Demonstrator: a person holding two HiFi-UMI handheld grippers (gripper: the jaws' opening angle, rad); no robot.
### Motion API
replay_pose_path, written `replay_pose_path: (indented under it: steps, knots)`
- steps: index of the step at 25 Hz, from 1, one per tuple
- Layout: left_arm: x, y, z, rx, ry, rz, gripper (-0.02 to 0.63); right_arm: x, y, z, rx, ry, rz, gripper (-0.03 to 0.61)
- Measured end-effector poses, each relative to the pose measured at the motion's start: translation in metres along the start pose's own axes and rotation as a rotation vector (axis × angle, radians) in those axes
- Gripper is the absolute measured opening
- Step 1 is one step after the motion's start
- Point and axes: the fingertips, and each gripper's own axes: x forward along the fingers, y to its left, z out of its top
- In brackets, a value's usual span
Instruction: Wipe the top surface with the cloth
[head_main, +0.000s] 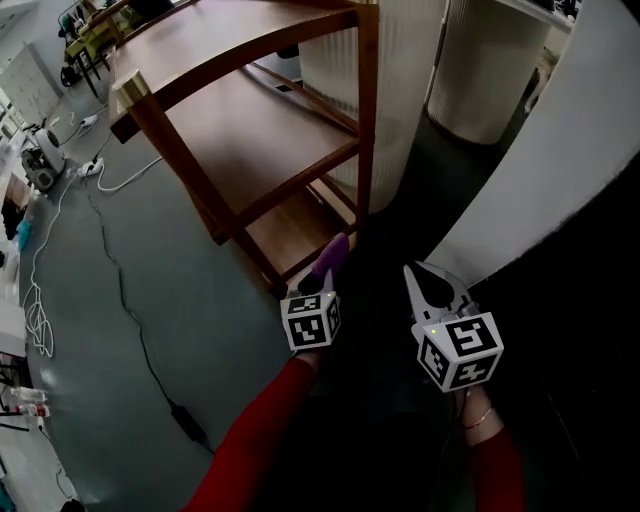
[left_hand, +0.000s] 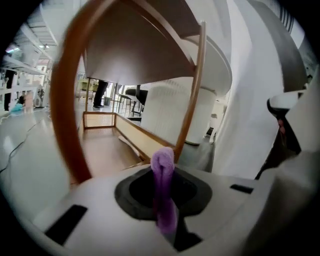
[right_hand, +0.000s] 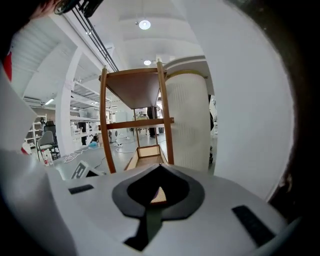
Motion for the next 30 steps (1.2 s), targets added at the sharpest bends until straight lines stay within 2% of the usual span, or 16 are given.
replay_pose_path:
  steps: [5, 8, 13, 16, 18, 20, 23, 25, 27, 28, 30]
  knots:
    - [-0.074, 0.075, -0.043, -0.145, 0.036, 0.124, 0.051, 0.011, 0.015, 0.013, -0.005, 0.016, 0.049, 0.011]
    - [-0.102, 0.098, -0.062, -0.173, 0.053, 0.164, 0.051, 0.017, 0.022, 0.016, 0.009, 0.021, 0.059, 0.011]
    - [-0.117, 0.099, -0.066, -0.161, 0.045, 0.145, 0.051, 0.021, 0.037, 0.017, 0.012, 0.026, 0.065, 0.011]
    - [-0.134, 0.092, -0.049, -0.161, 0.003, 0.108, 0.051, 0.020, 0.044, 0.017, -0.007, 0.026, 0.070, 0.011]
    - [-0.166, 0.096, -0.007, -0.199, -0.109, 0.113, 0.051, 0.018, 0.046, 0.021, -0.018, 0.024, 0.071, 0.012]
    - [-0.214, 0.105, 0.072, -0.192, -0.305, 0.137, 0.051, 0.015, 0.046, 0.030, -0.021, 0.014, 0.068, 0.011]
    - [-0.301, 0.095, 0.227, -0.031, -0.670, 0.144, 0.051, 0.016, 0.045, 0.051, -0.033, -0.015, 0.066, 0.011]
    - [-0.351, 0.071, 0.314, 0.082, -0.868, 0.125, 0.051, 0.019, 0.046, 0.066, -0.041, -0.037, 0.067, 0.011]
    - [-0.381, 0.043, 0.371, 0.161, -0.979, 0.092, 0.051, 0.022, 0.051, 0.079, -0.050, -0.054, 0.070, 0.012]
    - [-0.386, 0.030, 0.388, 0.183, -1.001, 0.070, 0.051, 0.024, 0.053, 0.084, -0.056, -0.060, 0.072, 0.012]
    - [-0.379, 0.009, 0.406, 0.201, -0.993, 0.026, 0.051, 0.027, 0.057, 0.094, -0.064, -0.072, 0.077, 0.012]
